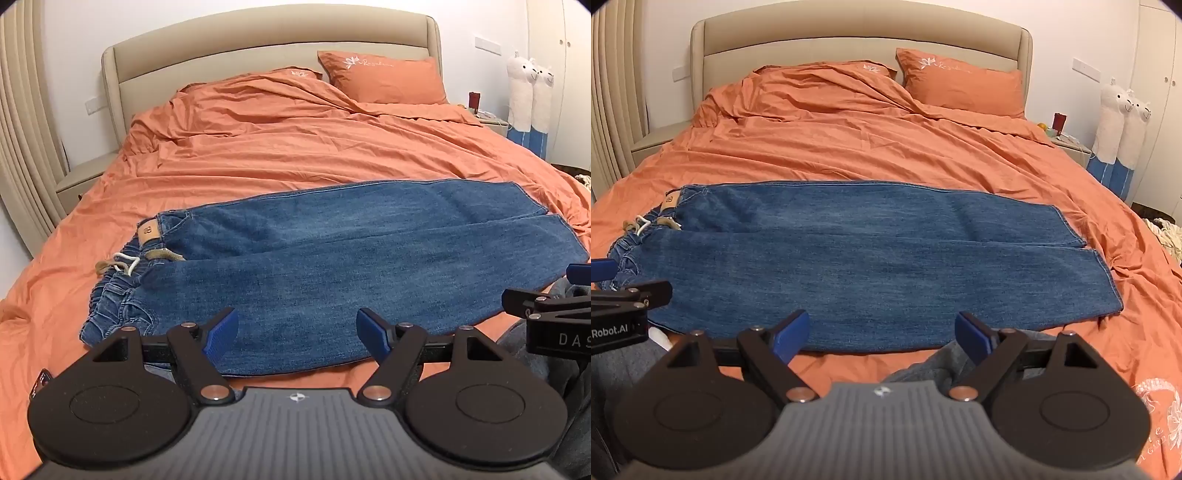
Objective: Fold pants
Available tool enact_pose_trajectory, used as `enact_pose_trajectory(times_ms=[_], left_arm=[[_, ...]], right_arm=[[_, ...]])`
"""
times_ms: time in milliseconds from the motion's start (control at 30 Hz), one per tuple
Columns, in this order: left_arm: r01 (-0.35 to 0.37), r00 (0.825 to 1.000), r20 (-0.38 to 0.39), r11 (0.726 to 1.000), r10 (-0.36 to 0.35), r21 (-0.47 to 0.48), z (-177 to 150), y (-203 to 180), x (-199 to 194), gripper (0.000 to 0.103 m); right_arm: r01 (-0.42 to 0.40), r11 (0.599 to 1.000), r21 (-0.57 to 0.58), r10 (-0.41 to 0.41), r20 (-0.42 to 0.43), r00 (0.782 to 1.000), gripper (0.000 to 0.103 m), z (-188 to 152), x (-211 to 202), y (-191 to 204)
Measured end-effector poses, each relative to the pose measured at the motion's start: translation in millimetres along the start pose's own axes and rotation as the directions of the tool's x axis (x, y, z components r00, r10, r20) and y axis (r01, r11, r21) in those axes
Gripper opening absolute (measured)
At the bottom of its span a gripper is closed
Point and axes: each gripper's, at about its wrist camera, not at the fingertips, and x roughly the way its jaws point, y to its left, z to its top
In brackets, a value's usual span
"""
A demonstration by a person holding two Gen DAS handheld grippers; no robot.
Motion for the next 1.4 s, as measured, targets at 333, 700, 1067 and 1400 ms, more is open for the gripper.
enact_pose_trajectory(times_ms=[333,700,1067,1400], left_arm=[[0.005,1.000,0.000,1.000,-0.005,-0.017,-1,4,0,0.087],[0.007,1.000,0.005,1.000,-0.007,-0.019,1,6,-2,0.087],[0.007,1.000,0.008,1.000,-0.007,-0.018,1,11,-3,0.087],[0.004,1.000,0.008,1.000,-0.004,-0.019,1,10,-3,0.087]], right_arm=[[0.006,1.000,-0.001,-0.006,0.002,1.000,0.082,0,-1,3],[0.010,1.000,-0.010,-0.010,0.009,1.000,0.082,0,-2,6],[0.012,1.000,-0.011,-0.012,0.014,1.000,0.082,1,-4,8],[0.012,1.000,-0.010,-0.012,0.012,1.000,0.082,2,-4,8]])
